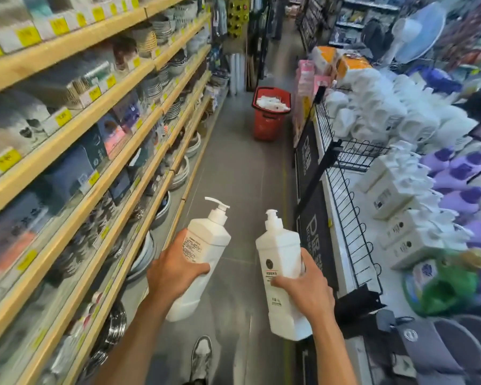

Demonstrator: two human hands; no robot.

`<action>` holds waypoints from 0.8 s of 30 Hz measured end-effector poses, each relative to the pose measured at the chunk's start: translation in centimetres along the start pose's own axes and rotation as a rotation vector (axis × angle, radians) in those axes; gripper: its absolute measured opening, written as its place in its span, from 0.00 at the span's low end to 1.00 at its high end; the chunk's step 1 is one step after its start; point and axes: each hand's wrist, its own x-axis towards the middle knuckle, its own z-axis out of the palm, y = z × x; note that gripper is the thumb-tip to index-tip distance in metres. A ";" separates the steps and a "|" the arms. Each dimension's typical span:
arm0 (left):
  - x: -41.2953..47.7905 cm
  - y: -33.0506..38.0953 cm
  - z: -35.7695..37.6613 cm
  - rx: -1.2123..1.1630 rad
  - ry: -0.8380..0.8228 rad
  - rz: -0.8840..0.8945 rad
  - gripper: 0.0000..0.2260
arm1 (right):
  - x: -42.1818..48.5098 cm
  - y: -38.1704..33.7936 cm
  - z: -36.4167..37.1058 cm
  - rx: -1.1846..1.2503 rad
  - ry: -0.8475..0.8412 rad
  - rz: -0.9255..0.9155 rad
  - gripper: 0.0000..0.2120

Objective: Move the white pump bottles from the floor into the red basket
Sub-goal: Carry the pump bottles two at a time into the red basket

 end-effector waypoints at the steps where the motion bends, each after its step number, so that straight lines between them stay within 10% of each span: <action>1: 0.4 0.5 0.1 -0.003 0.006 -0.001 0.36 | 0.4 -0.4 -0.4 0.019 0.006 -0.003 0.28; 24: 24.1 9.6 2.3 -0.050 0.004 0.057 0.35 | 22.0 -9.9 -3.6 0.007 0.052 -0.030 0.29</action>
